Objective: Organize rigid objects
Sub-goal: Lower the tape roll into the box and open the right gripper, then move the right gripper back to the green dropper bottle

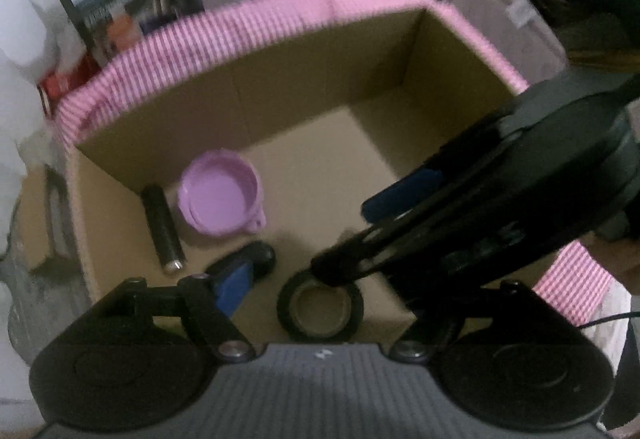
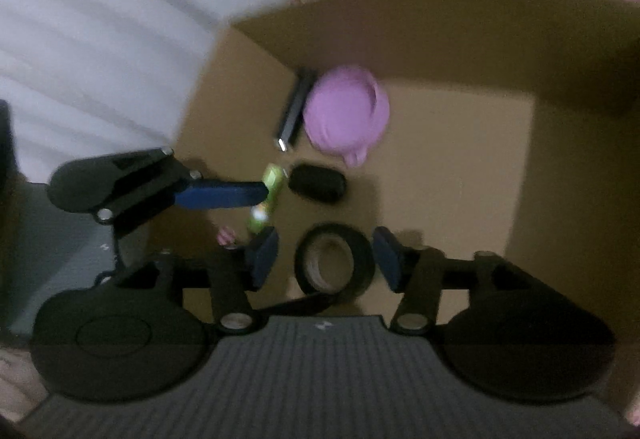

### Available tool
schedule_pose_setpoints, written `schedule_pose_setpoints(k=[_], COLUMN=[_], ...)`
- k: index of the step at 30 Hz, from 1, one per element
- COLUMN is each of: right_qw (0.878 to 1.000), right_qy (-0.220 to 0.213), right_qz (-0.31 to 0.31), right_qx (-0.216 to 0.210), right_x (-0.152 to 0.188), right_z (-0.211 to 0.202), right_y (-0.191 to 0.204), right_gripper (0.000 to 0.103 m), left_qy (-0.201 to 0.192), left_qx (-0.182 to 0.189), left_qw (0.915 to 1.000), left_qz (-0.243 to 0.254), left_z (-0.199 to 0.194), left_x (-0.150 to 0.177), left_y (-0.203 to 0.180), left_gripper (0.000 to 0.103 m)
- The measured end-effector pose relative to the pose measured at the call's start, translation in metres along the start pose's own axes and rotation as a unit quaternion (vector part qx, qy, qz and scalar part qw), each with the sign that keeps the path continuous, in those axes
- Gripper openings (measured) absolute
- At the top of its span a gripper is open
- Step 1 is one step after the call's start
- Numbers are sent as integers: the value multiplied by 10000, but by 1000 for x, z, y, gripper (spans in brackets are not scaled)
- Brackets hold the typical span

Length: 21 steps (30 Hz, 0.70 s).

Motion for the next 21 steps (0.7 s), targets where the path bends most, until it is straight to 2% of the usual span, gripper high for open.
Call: schedule_pose_setpoints(k=[3,6,9,11,14,16,18,21], right_qw=[9974,9880,9729,9602,9389,9246,9081,8938], right_qy=[-704,-1466,-2157,-2577,-3083,-3247,-3355,-3221], right_qz=[-159,-461,-765,-937,-1148,-1351,-1514,-1694], right_qx=[26,135,317,532,1012,1462,1995,2620], right_x=[4,18,39,60,91,114,137,163], right_z=[-42,-90,-140,-168,-196,-206,-204,-191], right_y=[12,29,43,53,64,70,73,70], right_gripper=[65,76,86,96,102,102,102,102], left_qy=[-527,-1169,-1718,-1955,-2165,-2175,-2180,-2135], left_qx=[-79,-277,-350,-269,-155,-66,77,372], left_qw=[9986,9925,9839,9797,9757,9756,9758,9762], left_qz=[64,209,340,341,313,297,176,114], left_z=[-28,-60,-89,-106,-123,-129,-126,-113], left_x=[-2,-2,6,13,30,42,58,82], left_y=[-3,-10,-21,-30,-45,-55,-63,-76], left_gripper=[80,80,81,87,91,93,100,100])
Point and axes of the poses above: each gripper's, at about its wrist camera, not at the fingertips, and z roughly the way its jaws point, y to its left, x to its underside, the point moved 4 cm from there along z, roughly the way its jaws point, and after that the axes turned 8 degrees about -y, right-handed, at the moved point
